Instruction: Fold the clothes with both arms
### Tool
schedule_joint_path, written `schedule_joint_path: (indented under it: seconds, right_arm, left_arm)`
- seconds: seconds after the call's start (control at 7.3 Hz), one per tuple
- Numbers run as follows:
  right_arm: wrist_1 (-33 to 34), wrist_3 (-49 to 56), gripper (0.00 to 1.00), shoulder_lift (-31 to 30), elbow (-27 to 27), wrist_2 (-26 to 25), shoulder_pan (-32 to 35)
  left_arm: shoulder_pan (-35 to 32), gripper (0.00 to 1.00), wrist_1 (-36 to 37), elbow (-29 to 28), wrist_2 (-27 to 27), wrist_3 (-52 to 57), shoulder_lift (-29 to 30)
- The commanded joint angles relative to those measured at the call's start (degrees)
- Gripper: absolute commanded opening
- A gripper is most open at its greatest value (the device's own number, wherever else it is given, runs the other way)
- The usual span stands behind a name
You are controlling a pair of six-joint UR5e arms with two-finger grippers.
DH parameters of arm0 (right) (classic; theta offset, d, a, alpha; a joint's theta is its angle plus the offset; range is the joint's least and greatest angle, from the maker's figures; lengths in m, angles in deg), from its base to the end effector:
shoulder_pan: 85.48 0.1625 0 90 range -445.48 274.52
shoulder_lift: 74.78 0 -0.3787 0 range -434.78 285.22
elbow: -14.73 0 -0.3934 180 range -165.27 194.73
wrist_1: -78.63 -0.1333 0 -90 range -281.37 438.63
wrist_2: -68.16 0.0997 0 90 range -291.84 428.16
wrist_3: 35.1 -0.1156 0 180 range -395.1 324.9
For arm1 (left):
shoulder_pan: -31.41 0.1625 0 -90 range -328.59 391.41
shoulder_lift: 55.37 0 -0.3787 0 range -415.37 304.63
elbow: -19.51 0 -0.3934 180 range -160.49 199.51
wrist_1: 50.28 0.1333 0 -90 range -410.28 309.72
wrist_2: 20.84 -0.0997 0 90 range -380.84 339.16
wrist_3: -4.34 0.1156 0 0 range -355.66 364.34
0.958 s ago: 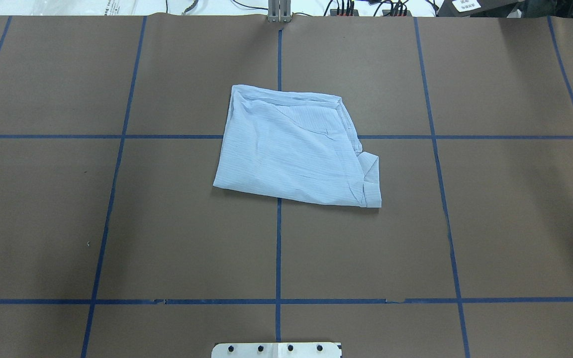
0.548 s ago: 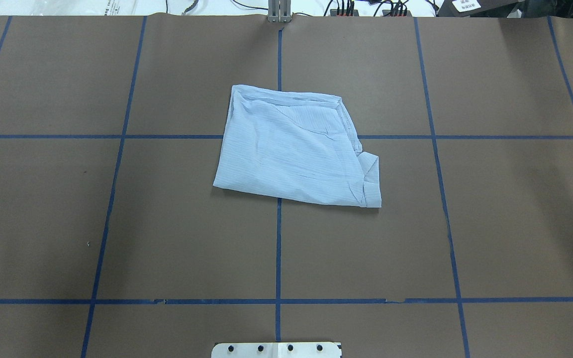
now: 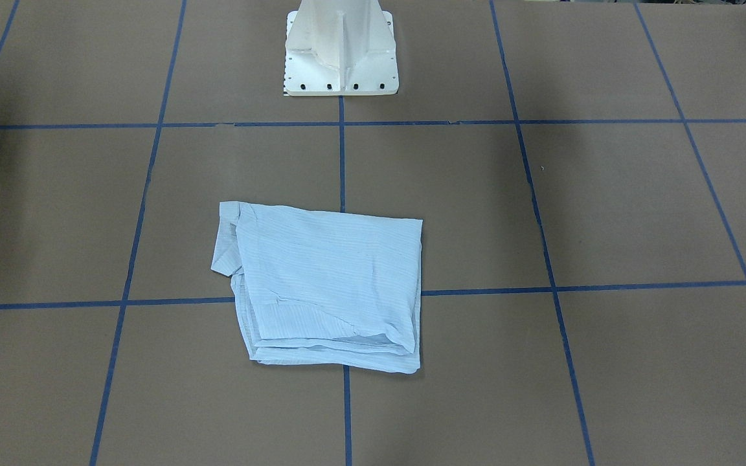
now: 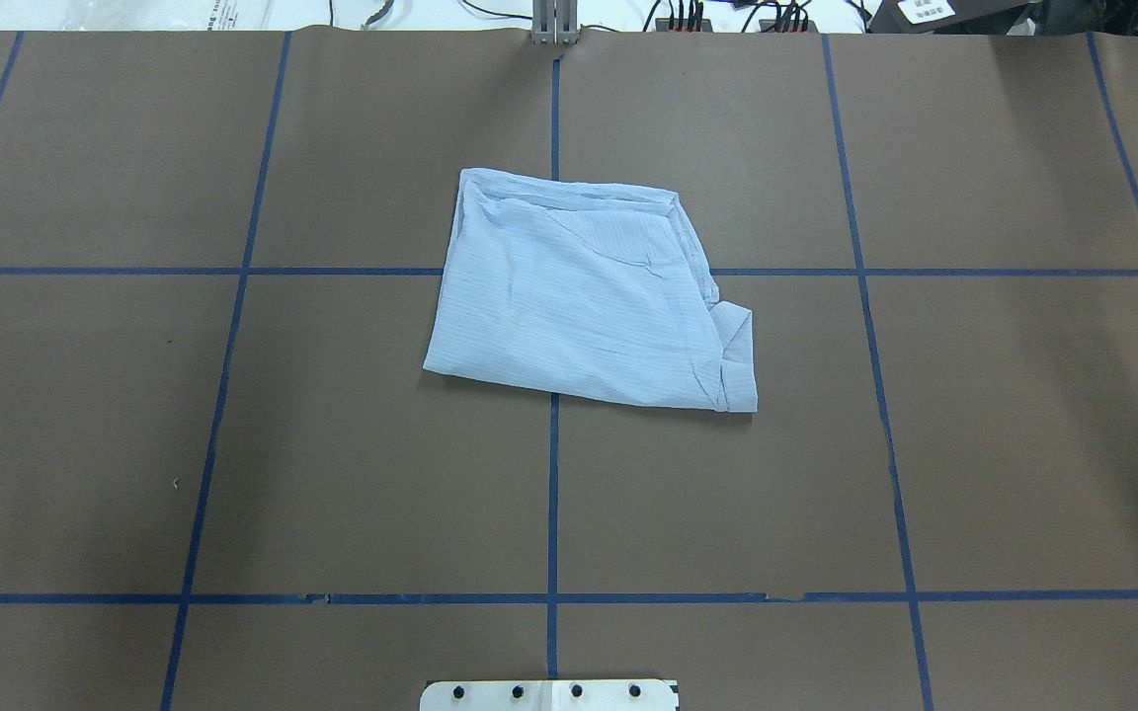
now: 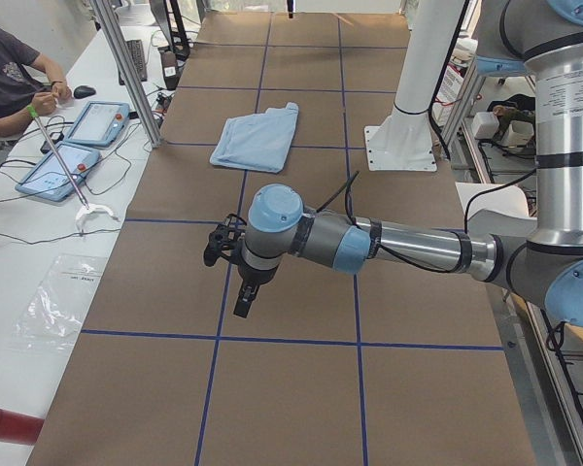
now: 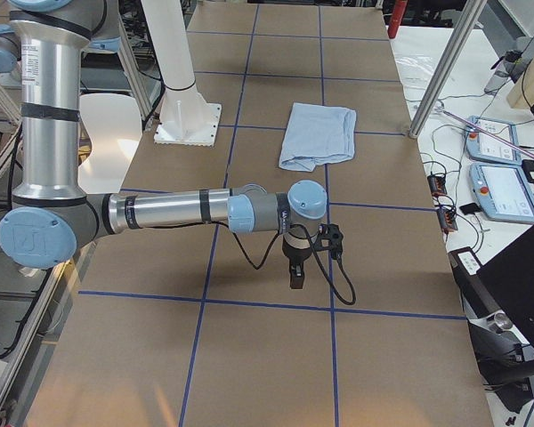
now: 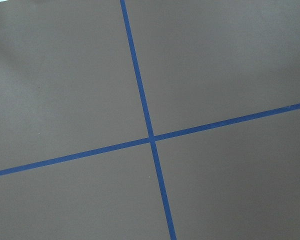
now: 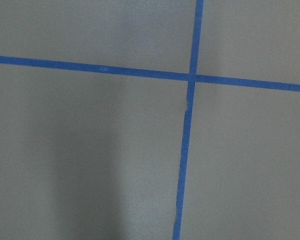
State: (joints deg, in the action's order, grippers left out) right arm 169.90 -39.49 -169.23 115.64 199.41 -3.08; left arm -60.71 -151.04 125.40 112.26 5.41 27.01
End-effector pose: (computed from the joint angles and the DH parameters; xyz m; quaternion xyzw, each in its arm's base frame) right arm -0.0054 -0.4721 0.5733 0.0054 -0.3544 -0.0421 0.9341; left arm -0.0713 -0.4585 0.5286 0.1638 0.3578 0.0523 0.9178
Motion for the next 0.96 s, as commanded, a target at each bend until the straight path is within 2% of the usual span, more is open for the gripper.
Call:
schedule_joint_path:
  seconds: [0.0,0.82]
  right_arm:
    - [0.0,0.0,1.0,0.3,0.1,0.0,0.0]
    - [0.1,-0.1,1.0,-0.3,-0.1,2.7,0.0]
  left_arm:
    - [-0.1,0.99,0.0,0.5,0.0,0.1,0.0]
    - [-0.1,0.99,-1.2,0.5,0.3,0.5,-0.1]
